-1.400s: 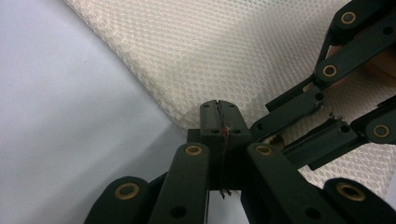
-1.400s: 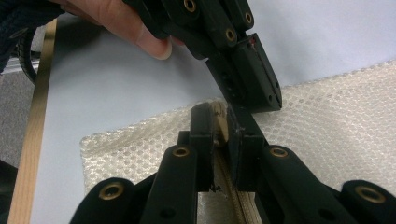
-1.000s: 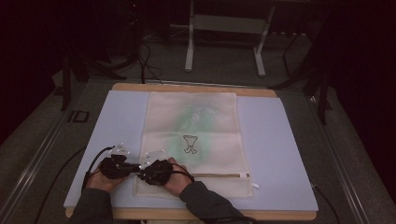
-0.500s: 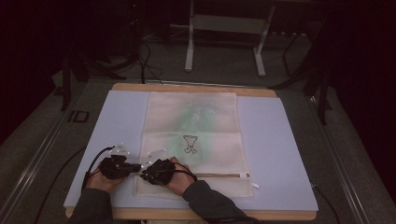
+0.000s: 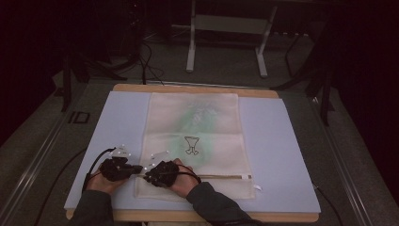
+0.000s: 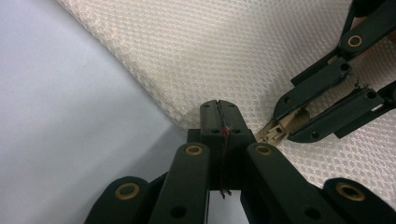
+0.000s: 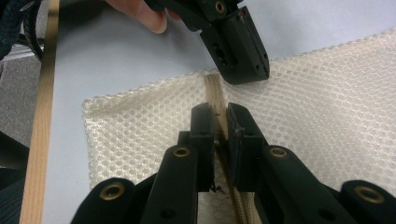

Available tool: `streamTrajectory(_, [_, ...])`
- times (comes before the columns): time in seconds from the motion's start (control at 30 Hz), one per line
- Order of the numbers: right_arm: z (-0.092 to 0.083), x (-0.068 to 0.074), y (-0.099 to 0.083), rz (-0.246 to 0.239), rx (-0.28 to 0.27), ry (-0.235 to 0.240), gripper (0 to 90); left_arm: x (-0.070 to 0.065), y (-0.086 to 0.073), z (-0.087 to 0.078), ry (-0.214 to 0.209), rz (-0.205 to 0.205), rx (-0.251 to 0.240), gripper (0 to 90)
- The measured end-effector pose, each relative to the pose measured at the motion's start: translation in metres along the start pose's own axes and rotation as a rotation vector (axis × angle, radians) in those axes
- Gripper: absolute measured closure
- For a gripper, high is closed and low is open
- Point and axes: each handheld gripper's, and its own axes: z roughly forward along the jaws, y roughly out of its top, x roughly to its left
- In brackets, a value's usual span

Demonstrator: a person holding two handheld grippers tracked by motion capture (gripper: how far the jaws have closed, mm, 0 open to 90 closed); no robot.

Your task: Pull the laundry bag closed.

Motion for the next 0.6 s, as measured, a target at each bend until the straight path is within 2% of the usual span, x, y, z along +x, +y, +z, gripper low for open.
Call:
streamTrajectory(0.23, [-0.0005,0.0006,-0.0003,-0.002,-0.001,-0.003,82.2,-0.0012,0.0004,0.0,0.009,0.012,0.004,89.8])
streamTrajectory(0.6, [-0.0071,0.0008,-0.0045,-0.008,0.009,-0.008,82.2,-0.0012,0.0002,0.0001,0.009,0.01,0.002,89.8])
